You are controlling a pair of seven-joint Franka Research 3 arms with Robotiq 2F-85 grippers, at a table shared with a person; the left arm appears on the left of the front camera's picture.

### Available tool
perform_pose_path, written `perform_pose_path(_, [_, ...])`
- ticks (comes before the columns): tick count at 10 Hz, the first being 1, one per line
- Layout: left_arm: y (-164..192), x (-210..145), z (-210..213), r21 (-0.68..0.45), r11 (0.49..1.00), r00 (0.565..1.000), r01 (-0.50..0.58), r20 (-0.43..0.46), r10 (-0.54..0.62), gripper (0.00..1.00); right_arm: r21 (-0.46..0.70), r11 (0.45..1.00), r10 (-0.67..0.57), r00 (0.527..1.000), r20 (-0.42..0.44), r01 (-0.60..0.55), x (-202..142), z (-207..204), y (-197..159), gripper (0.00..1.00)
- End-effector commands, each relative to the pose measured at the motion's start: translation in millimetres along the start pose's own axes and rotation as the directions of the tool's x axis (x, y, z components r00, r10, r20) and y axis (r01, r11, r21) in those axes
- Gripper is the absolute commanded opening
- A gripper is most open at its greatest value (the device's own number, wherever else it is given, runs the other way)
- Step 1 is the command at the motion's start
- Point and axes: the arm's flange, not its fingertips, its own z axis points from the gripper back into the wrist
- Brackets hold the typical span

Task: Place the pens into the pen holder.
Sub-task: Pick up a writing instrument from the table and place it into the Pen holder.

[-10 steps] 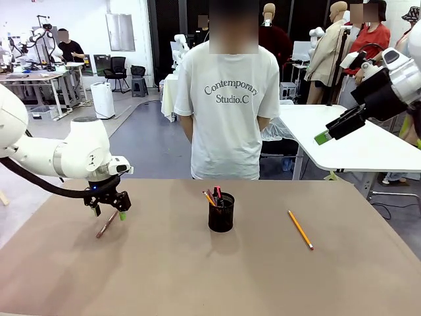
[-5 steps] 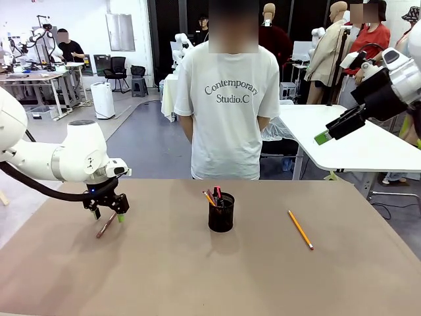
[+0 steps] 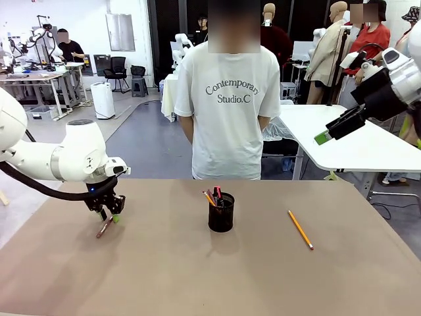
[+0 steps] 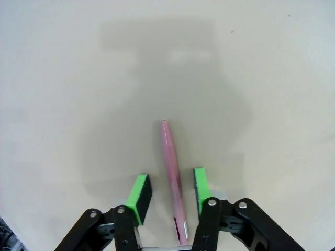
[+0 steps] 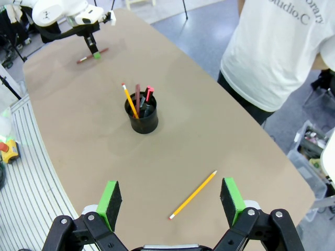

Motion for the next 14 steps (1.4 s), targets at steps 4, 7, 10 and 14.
perform_pose_path(4, [1.1,-4.8,-5.8,0.0,1.0,1.0,0.012,-0.008,-0.012,0.0,0.011,1.0,-0.018,1.0,0.016,0.018,1.3,-0.3,0.7,1.0])
perform_pose_path(7, [-0.3,-7.1,7.8,-0.011,0.999,0.999,0.033,-0.001,-0.033,0.0,0.011,1.0,-0.018,1.0,0.016,0.018,1.3,-0.3,0.7,1.0])
perform_pose_path(10, [-4.7,-3.3,41.6,-0.253,0.966,0.997,0.053,0.067,-0.037,0.0,0.011,1.0,-0.018,1.0,0.016,0.018,1.3,-0.3,0.7,1.0])
perform_pose_path(14, [6.3,-6.8,70.6,-0.646,0.68,0.935,0.346,0.301,-0.19,0.0,0.011,1.0,-0.018,1.0,0.016,0.018,1.3,-0.3,0.7,1.0])
